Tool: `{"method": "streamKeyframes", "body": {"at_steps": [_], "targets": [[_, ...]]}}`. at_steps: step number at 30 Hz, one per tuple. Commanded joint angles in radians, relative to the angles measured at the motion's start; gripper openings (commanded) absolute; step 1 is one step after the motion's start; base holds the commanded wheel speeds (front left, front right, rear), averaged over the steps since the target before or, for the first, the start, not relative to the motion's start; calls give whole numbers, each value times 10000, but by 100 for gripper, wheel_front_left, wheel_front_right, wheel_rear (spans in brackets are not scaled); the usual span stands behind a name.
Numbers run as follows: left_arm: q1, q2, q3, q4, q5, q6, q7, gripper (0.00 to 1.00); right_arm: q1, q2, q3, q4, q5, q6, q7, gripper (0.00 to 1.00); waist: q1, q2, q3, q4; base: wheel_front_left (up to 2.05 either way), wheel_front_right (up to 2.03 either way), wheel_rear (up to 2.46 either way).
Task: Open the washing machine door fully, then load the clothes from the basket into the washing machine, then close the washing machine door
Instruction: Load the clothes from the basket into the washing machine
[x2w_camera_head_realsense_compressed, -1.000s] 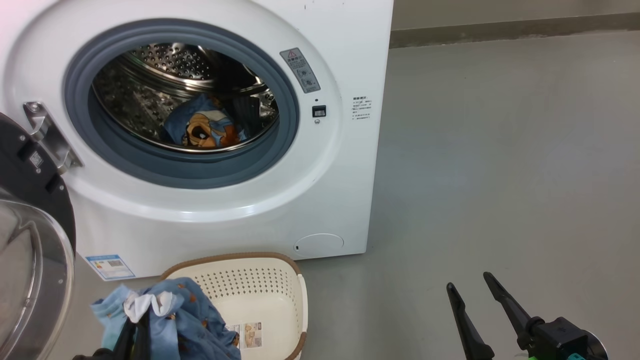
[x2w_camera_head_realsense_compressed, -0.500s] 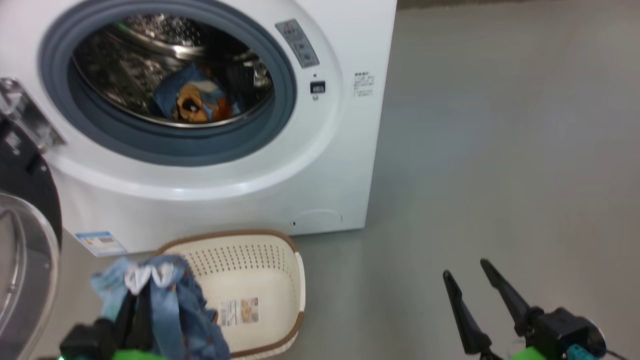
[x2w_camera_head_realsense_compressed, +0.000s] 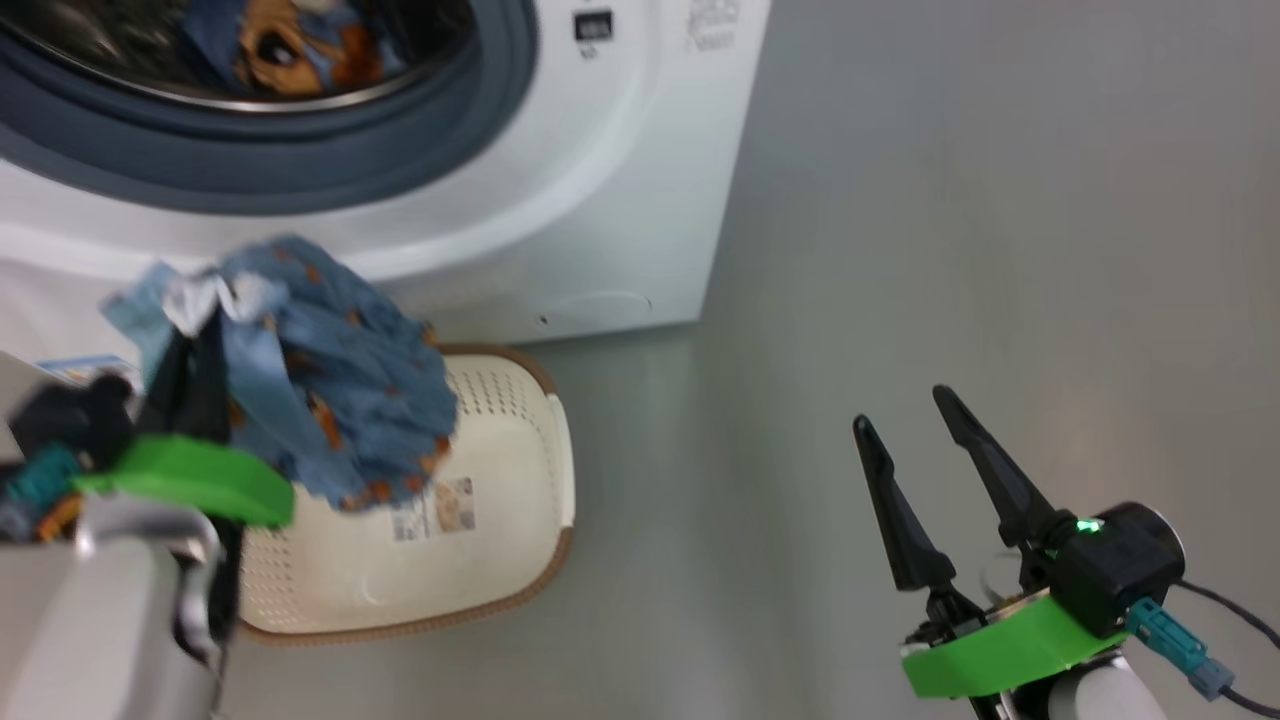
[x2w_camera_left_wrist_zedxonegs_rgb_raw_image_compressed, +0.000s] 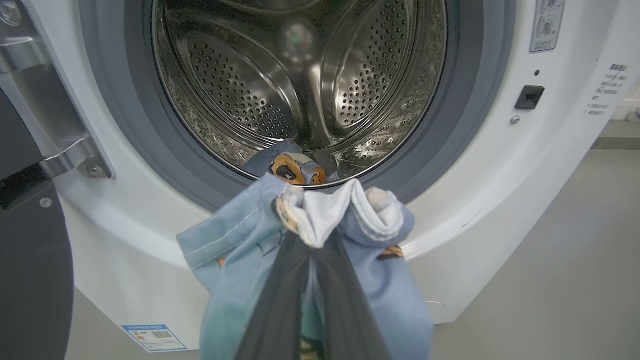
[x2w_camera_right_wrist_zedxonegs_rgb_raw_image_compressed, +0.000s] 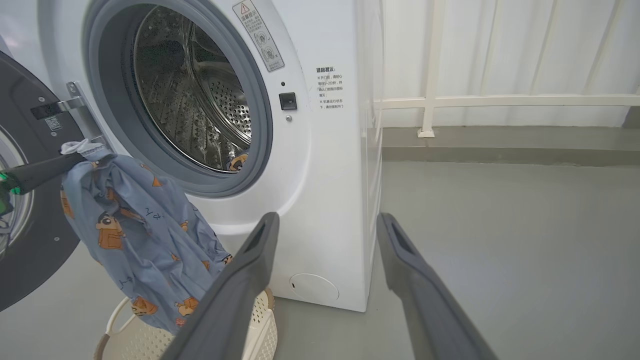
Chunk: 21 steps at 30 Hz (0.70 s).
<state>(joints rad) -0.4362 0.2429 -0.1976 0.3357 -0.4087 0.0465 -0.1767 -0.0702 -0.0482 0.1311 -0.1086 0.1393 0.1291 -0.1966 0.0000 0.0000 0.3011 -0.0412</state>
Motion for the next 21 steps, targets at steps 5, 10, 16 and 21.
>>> {"method": "streamKeyframes", "body": {"at_steps": [5,10,16,21], "targets": [[-1924,947,552,767,-135,-436,457,0,-639,-20,424,72,427,16,-407,100,0,0,1754,-1249,0,0,0],[-3329,1514,700,1441,-299,-743,1173,0,-1009,-20,588,387,862,16,-605,100,0,0,2374,-1954,0,0,0],[-4752,2015,719,2087,-487,-1025,2183,0,-1406,-20,699,408,1471,16,-646,100,0,0,2935,-2622,0,0,0],[-5899,2651,752,2618,-598,-1208,3177,0,-1627,-20,893,285,1879,16,-649,100,0,0,3330,-3121,0,0,0]]}}
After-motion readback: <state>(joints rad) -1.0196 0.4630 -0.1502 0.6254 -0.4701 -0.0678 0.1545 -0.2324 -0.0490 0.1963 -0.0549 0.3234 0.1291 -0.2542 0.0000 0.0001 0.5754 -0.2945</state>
